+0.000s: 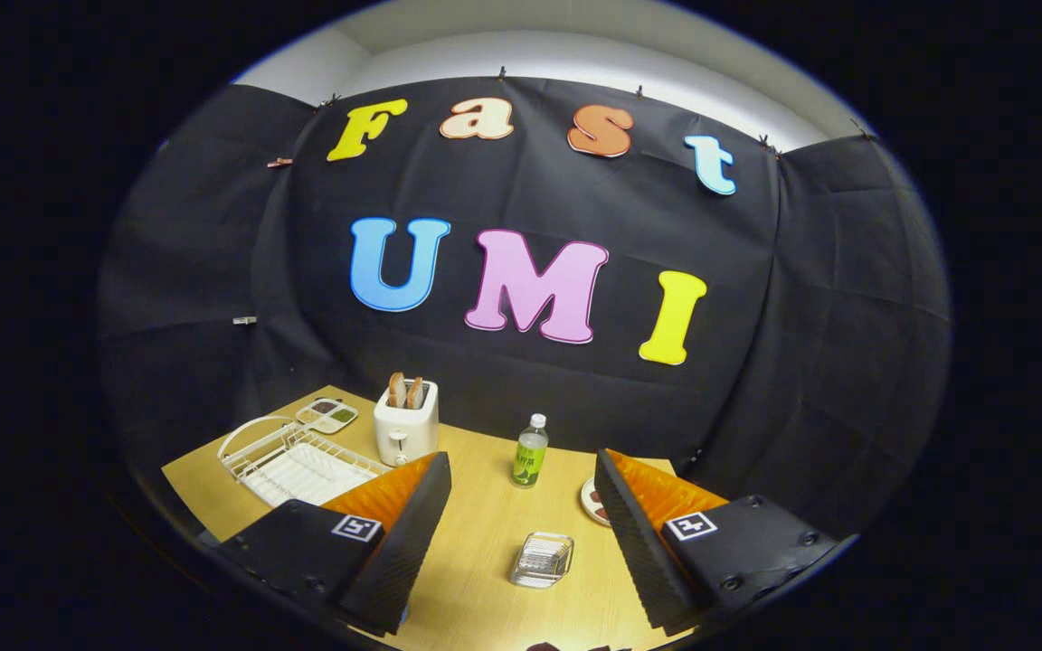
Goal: Take the plate from the dish rack, then take the spoon from the basket and place it into the plate.
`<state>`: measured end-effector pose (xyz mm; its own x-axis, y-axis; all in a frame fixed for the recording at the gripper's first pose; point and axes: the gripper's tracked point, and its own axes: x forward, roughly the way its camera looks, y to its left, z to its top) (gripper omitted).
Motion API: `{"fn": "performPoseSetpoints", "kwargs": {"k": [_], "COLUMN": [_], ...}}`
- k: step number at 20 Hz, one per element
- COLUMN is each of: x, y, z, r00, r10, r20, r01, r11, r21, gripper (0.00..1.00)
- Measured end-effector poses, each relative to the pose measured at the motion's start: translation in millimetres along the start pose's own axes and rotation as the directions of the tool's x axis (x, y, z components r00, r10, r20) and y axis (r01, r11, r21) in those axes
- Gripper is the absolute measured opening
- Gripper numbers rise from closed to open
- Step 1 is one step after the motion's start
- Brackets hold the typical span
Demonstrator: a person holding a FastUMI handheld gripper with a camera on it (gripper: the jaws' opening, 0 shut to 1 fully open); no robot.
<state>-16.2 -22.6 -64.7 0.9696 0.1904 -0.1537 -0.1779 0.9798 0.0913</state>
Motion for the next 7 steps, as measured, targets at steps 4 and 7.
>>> {"fn": "performPoseSetpoints", "kwargs": {"k": [4, 7], "x": [4, 9], "y": [-15, -21], "z": [7, 8], "r00": [1.000, 1.000], "r10": [0.009, 0.017], "r20": [0.019, 0.021], "r01": [-0.009, -0.017], "r11": [1.000, 1.000], "r21": [-0.005, 0.001], "gripper": [0.98, 0.98]}}
